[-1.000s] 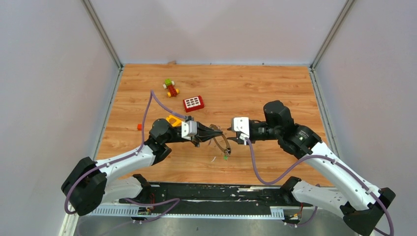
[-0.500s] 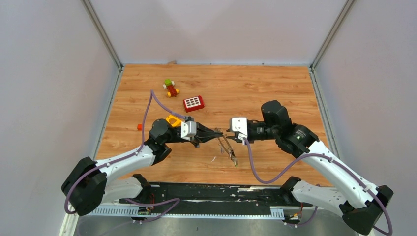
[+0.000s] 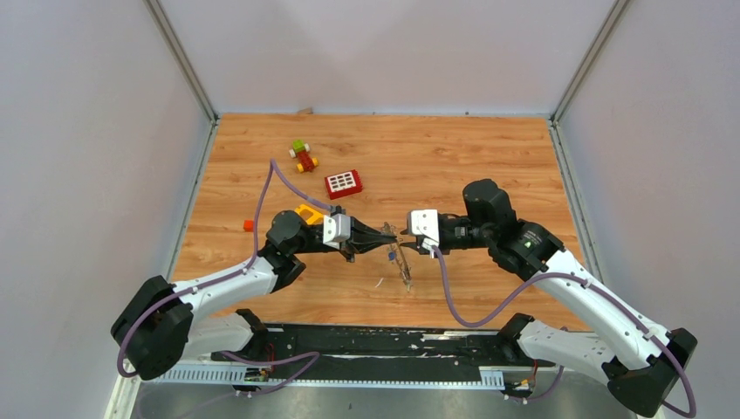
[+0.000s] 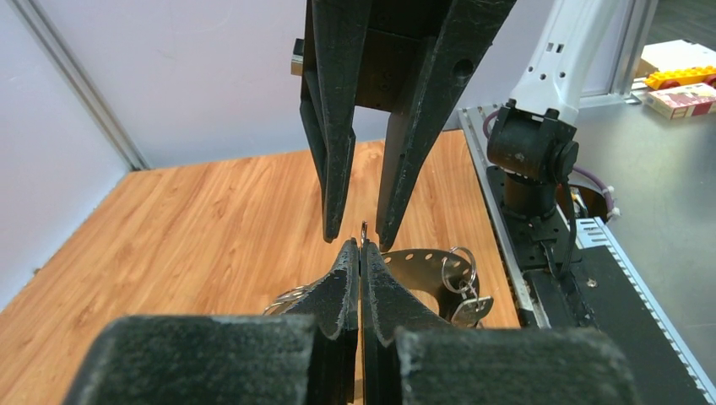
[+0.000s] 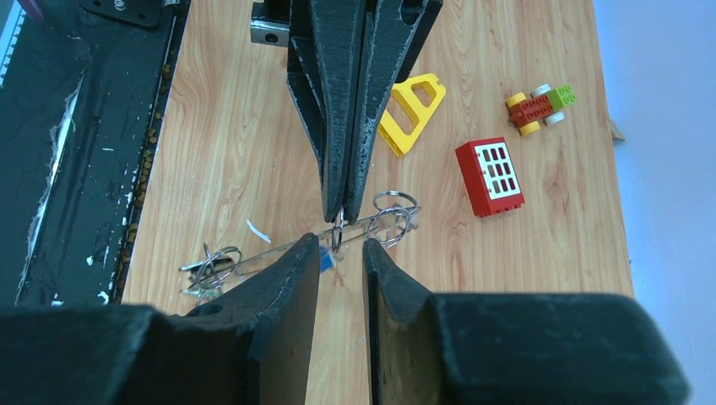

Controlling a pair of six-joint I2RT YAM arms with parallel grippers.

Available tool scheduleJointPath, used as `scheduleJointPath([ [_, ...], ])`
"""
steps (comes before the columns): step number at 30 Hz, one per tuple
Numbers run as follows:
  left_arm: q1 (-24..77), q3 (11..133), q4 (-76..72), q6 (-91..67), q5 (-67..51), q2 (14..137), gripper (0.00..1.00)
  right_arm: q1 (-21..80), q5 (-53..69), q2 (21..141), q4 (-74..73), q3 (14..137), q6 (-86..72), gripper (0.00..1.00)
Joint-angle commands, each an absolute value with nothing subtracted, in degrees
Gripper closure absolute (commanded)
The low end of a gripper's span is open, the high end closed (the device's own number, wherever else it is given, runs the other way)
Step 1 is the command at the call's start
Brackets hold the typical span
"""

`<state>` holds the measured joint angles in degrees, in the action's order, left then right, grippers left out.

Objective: Put the keys on the keyring

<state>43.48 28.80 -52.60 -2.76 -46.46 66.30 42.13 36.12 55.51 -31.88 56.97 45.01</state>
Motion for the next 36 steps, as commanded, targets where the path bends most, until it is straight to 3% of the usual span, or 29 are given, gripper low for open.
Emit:
scheduleJointPath([
  [1, 43.59, 29.44, -56.85, -3.59, -46.74, 66.09, 1.00, 42.30, 38.19, 55.38, -29.33, 57.31, 44.74, 0.74],
  [18, 43.62, 29.28, -57.83, -4.18, -47.19, 66.10, 1.00, 42.86, 38.32, 56.26, -28.07, 57.04, 44.30, 0.78],
  [22, 43.59, 29.20, -57.83, -4.12, -47.11, 66.37, 1.00, 42.90, 38.32, 55.99, -27.95, 56.98, 44.25, 0.83],
  [29, 43.59, 28.96, -57.88, -3.93, -47.04, 66.12, 1.00, 42.91, 36.94, 55.32, -27.67, 56.01, 45.53, 1.00],
  [36, 43.59, 28.56, -56.13, -0.74, -46.43, 66.06, 1.00, 42.92, 35.49, 53.83, -28.73, 54.94, 49.69, 1.00],
])
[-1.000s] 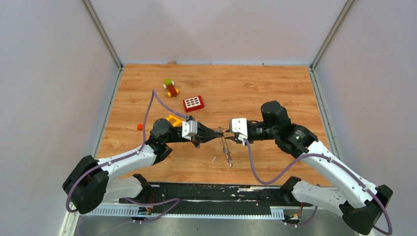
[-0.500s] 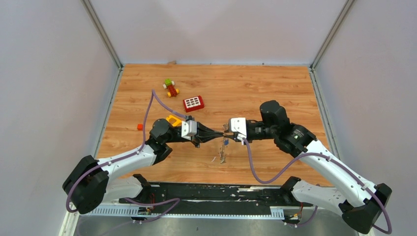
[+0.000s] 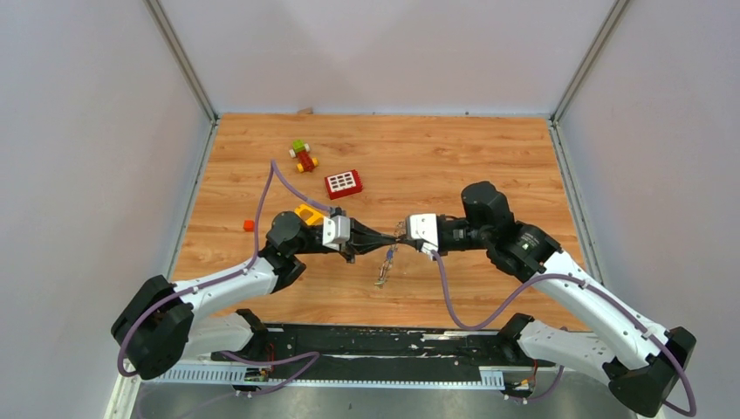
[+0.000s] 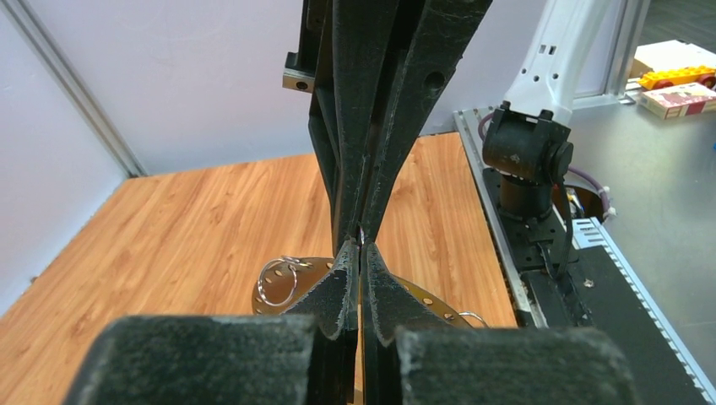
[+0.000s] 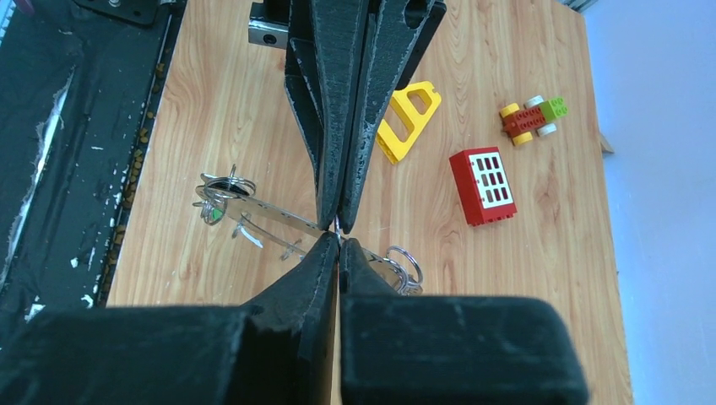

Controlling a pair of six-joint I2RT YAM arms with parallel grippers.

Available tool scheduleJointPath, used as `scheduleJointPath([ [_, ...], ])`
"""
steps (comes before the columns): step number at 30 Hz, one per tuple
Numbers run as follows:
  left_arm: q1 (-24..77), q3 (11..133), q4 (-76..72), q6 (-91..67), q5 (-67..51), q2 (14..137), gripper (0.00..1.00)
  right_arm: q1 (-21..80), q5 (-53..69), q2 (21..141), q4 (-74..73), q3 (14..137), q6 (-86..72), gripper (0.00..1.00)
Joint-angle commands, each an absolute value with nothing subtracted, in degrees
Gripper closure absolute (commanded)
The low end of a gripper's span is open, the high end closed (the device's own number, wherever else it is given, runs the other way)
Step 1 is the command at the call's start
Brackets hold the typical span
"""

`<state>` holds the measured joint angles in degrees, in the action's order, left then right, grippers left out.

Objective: Put the keys on the keyring

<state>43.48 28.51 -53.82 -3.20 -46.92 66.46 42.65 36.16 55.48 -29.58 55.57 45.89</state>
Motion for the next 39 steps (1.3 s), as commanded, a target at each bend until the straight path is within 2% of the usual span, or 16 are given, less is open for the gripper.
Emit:
scheduleJointPath([
  [1, 43.59, 28.47, -55.51, -0.16, -46.28, 65.92, 0.99, 42.93, 35.24, 53.49, -28.76, 54.46, 50.87, 1.00],
  [5, 43.59, 28.58, -50.31, 7.78, -45.41, 64.36, 0.73, 42.97, 32.93, 51.76, -28.33, 52.36, 56.12, 1.00],
  [10, 43.42, 31.71, -34.66, 19.42, -41.83, 61.13, 0.40, 43.22, 31.30, 48.59, -26.39, 48.26, 63.88, 1.00],
  [12, 43.27, 33.19, -29.42, 23.43, -40.05, 60.23, 0.32, 43.28, 31.55, 47.05, -25.51, 46.76, 66.89, 1.00],
  [15, 43.24, 34.83, -24.16, 26.91, -37.97, 59.86, 0.28, 43.34, 32.33, 44.15, -24.44, 44.35, 70.28, 1.00],
  [27, 43.21, 39.23, -12.25, 33.34, -32.01, 60.51, 0.27, 45.14, 33.16, 39.03, -25.56, 41.51, 76.49, 1.00],
  [34, 42.79, 41.91, -4.84, 33.95, -26.44, 60.10, 0.22, 45.25, 34.37, 41.07, -25.91, 43.89, 69.58, 1.00],
  [39, 41.02, 43.22, 5.10, 36.99, -20.60, 58.25, 0.14, 45.18, 36.92, 42.87, -29.60, 47.49, 64.08, 1.00],
])
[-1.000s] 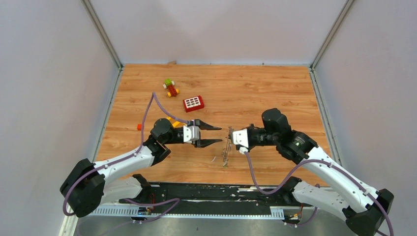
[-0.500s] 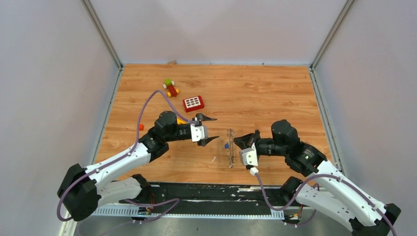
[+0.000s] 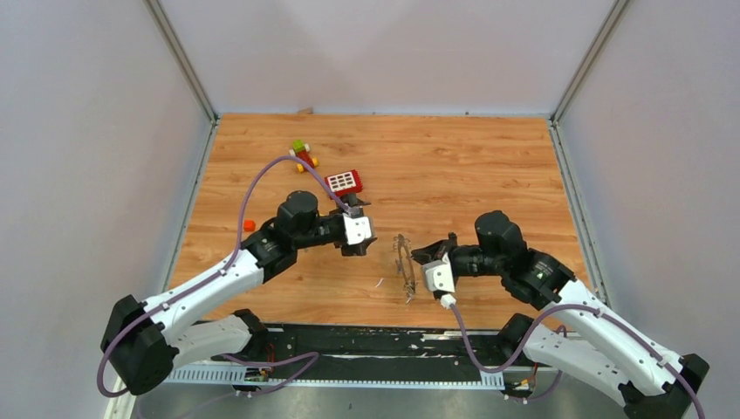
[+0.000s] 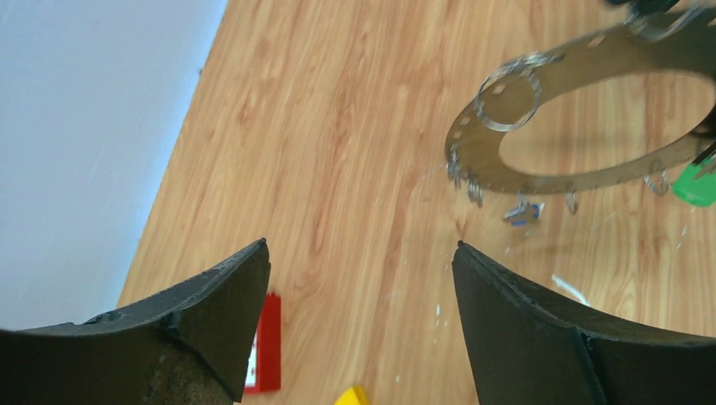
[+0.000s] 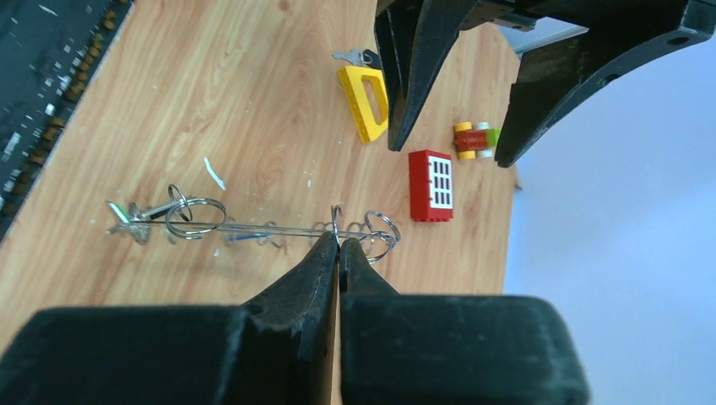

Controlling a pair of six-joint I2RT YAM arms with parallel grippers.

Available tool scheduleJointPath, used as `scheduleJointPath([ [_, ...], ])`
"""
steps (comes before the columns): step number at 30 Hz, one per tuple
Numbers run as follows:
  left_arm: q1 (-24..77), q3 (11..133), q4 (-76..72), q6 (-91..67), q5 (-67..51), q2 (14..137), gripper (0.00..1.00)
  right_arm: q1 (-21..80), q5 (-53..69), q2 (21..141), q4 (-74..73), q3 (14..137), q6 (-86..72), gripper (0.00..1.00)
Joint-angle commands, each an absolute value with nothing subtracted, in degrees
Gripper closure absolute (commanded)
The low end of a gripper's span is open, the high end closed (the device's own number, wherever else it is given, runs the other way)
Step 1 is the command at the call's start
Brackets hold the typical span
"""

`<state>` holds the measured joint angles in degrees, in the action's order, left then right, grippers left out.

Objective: Put the keys on the keyring

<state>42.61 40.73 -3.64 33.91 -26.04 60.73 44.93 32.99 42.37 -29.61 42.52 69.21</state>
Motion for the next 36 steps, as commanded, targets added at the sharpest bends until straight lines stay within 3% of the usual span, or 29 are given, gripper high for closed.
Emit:
scheduleJointPath([
  [1, 40.17, 43.17, 6.83, 37.08, -20.20, 57.64, 0.11, 45.18, 37.20, 43.32, -30.23, 48.20, 62.89, 1.00],
  [5, 35.45, 43.70, 14.46, 36.75, -18.53, 55.98, 0.00, 44.78, 37.43, 44.31, -31.55, 50.61, 58.38, 1.00],
  [16, 22.53, 50.32, 35.38, 36.65, -10.44, 65.25, 0.00, 44.48, 36.85, 45.10, -30.24, 49.65, 53.26, 1.00],
  [36, 11.14, 67.12, 51.43, 58.26, -17.49, 98.58, 0.23, 44.48, 35.59, 48.06, -31.70, 49.57, 53.68, 1.00],
])
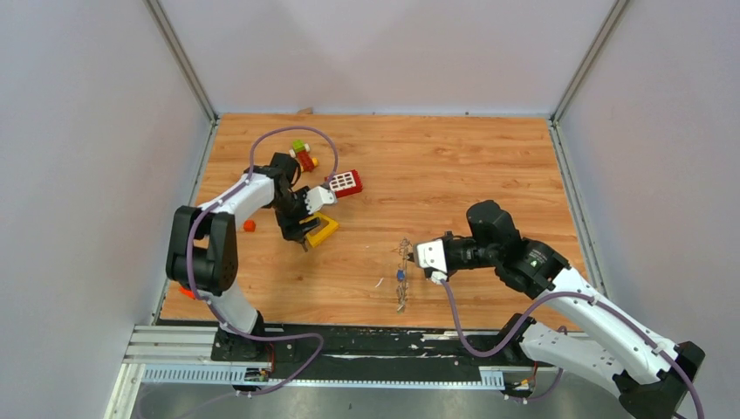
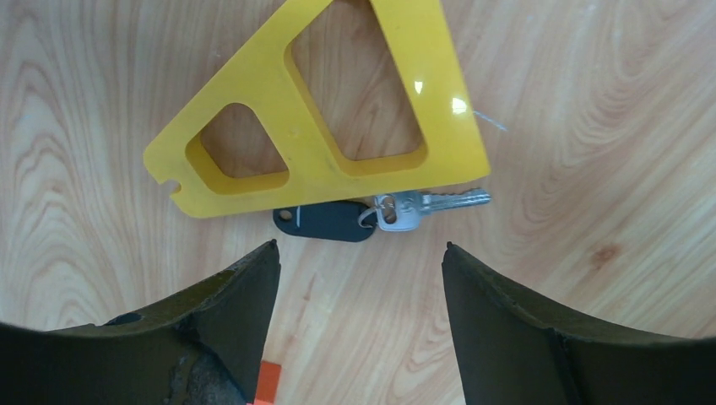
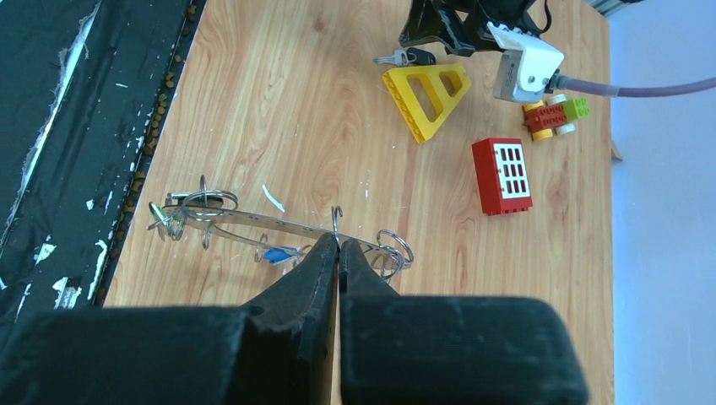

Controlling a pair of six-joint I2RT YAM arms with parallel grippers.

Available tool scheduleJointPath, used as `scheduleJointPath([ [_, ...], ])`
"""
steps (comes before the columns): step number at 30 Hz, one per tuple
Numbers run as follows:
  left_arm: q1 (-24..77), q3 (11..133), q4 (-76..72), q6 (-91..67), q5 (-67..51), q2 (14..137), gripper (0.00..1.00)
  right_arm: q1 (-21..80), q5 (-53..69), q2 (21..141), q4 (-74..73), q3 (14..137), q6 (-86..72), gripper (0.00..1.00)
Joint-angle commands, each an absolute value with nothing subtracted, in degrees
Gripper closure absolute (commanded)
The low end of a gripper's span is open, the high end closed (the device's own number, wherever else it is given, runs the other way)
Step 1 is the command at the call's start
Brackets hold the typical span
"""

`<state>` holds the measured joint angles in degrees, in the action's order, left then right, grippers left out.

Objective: Put the keys on the keyring

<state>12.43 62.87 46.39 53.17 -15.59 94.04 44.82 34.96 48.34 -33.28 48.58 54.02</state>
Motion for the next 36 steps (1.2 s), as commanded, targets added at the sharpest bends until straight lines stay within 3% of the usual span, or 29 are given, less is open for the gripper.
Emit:
scheduleJointPath([
  [1, 11.08, 67.82, 51.81, 58.61, -17.57, 99.72, 0.24, 44.54, 35.59, 47.96, -31.73, 49.45, 53.70, 1.00],
  [15, 11.07, 65.82, 47.59, 59.58, -19.53, 102.37, 0.37, 44.50, 35.19, 48.95, -32.03, 49.31, 54.15, 1.00],
  [36, 11.07, 60.81, 48.89, 54.94, -24.87, 91.30, 0.82, 44.51, 34.80, 50.05, -32.28, 49.23, 54.30, 1.00],
])
